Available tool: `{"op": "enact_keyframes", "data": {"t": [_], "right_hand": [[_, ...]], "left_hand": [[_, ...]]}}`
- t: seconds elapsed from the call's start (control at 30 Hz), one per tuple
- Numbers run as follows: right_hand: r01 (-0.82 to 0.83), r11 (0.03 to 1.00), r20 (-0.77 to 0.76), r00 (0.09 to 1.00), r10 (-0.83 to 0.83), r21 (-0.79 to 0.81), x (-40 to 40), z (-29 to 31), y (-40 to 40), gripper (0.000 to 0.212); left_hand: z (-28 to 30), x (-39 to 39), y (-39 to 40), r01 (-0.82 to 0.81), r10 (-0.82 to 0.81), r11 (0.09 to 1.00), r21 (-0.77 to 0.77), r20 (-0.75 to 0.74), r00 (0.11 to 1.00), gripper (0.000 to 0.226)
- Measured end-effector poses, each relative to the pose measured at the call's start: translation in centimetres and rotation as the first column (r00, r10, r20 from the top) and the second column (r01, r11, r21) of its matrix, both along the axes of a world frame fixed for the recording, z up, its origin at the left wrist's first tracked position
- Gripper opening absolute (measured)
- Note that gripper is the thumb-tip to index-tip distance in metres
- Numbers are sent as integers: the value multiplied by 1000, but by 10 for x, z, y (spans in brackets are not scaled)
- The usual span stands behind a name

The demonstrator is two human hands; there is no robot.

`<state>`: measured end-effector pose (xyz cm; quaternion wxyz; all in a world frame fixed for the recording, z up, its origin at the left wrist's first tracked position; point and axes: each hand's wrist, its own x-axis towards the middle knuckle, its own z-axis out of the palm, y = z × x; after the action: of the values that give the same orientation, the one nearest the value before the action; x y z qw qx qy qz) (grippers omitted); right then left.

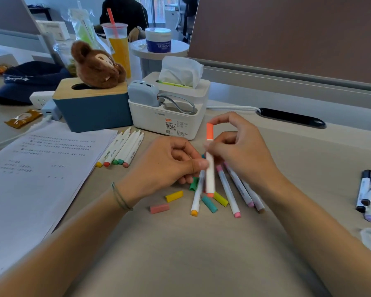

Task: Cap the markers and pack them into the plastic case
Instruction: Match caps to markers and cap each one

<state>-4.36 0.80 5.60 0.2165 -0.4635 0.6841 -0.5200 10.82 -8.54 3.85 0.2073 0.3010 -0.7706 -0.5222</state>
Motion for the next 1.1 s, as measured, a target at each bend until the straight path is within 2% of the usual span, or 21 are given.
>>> {"op": "enact_keyframes", "data": {"t": [0.2, 0.33, 0.43, 0.67, 0.77, 0.83, 0.9, 1.1], "right_hand": [[58, 955, -309, 950, 36, 290, -43, 8, 3, 25], [120, 823, -434, 886, 164, 555, -57, 3, 4, 35], [174, 755, -490, 845, 215, 632, -61, -1, 6, 32], [180, 721, -465, 859, 216, 669, -55, 0, 5, 25], [218, 790, -565, 803, 188, 573, -44, 7, 4, 26], [160, 881, -562, 816, 135, 445, -28, 11, 3, 23], [90, 929, -535, 836, 126, 359, -7, 11, 1, 23], [2, 937, -507, 841, 187, 349, 23, -7, -4, 21]], "left_hand": [[-3, 0, -10, -60, 65, 997, -57, 89, 994, 7], [-7, 2, -16, -100, 111, 991, -88, 125, 986, 9], [-8, 1, -17, -104, 122, 987, -123, 151, 981, 11], [-11, 1, -19, -73, 109, 983, -171, 212, 971, 8], [-11, 4, -19, -66, 130, 965, -253, 246, 960, 7], [-12, 6, -23, -96, 197, 933, -347, 270, 942, 8], [-12, 10, -29, -132, 286, 884, -448, 297, 911, 7], [-15, 29, -57, -257, 568, 708, -658, 314, 761, 7]]}}
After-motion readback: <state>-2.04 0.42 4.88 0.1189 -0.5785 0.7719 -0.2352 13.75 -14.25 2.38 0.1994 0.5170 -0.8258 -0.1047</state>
